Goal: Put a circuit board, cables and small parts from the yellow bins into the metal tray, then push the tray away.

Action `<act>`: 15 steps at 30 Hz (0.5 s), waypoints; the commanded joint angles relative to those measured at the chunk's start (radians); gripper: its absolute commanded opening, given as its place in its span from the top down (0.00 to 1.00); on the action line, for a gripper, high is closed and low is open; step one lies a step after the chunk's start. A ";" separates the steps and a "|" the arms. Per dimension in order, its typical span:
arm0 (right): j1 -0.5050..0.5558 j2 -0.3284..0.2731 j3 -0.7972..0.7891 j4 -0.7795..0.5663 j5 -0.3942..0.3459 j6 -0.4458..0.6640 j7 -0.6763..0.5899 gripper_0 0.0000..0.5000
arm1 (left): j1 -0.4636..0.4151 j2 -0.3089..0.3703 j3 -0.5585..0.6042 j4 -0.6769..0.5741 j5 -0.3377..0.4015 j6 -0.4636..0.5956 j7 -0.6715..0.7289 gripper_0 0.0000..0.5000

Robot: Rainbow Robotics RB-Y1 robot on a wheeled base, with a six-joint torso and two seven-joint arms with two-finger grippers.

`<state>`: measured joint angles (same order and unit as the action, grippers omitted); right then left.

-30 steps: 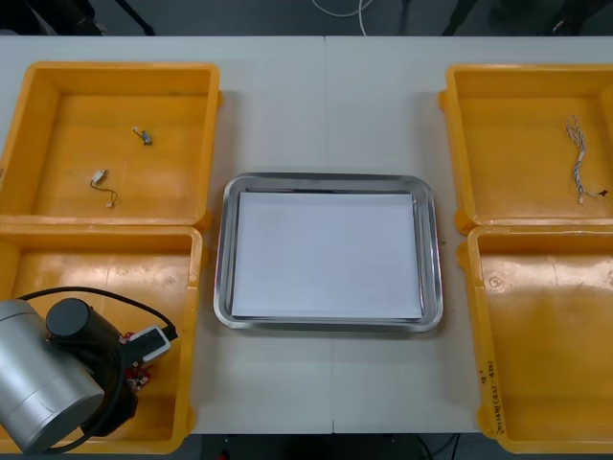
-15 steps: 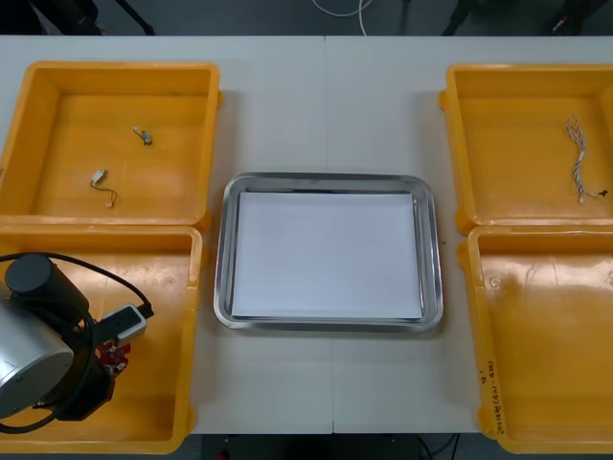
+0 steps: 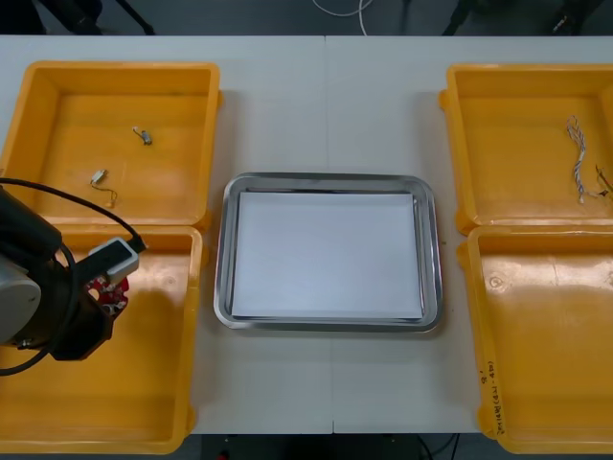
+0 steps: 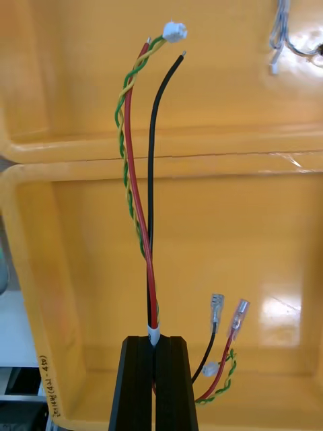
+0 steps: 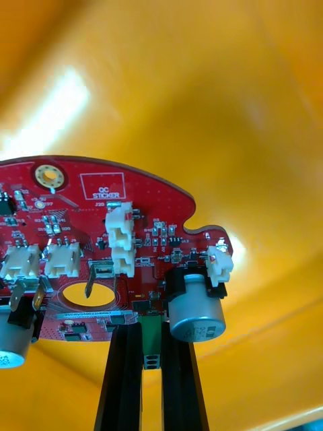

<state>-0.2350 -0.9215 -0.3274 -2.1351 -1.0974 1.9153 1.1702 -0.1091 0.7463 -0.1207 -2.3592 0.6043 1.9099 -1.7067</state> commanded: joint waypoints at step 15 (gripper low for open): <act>-0.219 -0.045 0.287 -0.094 -0.047 -0.025 0.088 1.00 | -0.254 -0.217 0.079 -0.057 -0.024 0.010 0.044 1.00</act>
<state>-0.3862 -0.9220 -0.1000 -2.1916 -1.1321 1.9015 1.2275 -0.2827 0.5918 -0.0630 -2.3843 0.6008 1.9122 -1.7064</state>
